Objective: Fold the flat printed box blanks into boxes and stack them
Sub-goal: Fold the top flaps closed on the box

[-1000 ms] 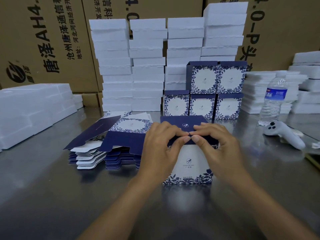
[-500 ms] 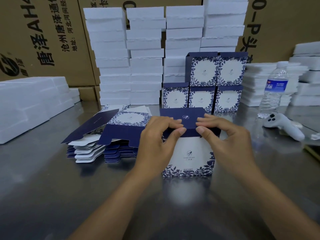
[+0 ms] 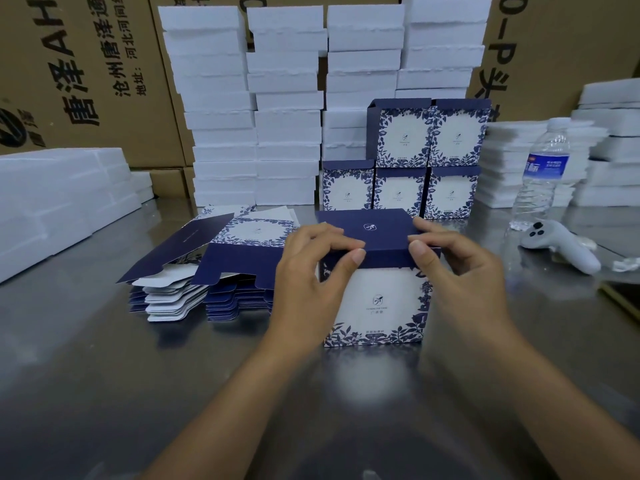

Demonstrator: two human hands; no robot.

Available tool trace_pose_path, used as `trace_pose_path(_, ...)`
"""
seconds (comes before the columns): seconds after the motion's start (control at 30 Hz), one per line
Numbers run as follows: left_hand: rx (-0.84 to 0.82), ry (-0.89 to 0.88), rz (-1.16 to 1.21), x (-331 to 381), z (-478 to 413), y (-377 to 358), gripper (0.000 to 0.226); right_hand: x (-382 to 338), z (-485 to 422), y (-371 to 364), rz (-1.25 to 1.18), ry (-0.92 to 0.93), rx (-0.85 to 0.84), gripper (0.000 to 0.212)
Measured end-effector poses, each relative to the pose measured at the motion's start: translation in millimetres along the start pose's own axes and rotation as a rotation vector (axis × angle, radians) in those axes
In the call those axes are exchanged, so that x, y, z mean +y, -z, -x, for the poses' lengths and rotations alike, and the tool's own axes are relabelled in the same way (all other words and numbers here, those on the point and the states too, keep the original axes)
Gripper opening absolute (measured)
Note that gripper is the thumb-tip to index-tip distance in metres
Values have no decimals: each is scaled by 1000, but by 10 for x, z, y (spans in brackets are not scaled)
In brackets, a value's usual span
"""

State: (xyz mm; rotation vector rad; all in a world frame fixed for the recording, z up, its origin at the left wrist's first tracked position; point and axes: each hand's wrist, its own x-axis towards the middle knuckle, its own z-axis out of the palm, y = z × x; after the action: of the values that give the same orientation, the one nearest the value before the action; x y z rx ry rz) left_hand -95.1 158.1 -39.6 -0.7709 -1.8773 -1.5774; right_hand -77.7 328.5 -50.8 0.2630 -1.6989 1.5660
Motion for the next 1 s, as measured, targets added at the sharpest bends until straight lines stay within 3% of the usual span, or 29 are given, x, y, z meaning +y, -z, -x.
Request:
trace_pose_path(0.17,-26,45,26,50,-2,105,23,50,-22,5,22,40,-15,16)
trace_pose_path(0.43,-35,96,71,102,2,103,23,23,3,-5,-37,13,-30,6)
trace_pose_path(0.6,-101,130,107,101,13,170,21,-26,67,28,-40,37,-64,27)
trace_pose_path(1.0,-91,119,111,111,18,164,22,-42,62,36,-136,8,4,9)
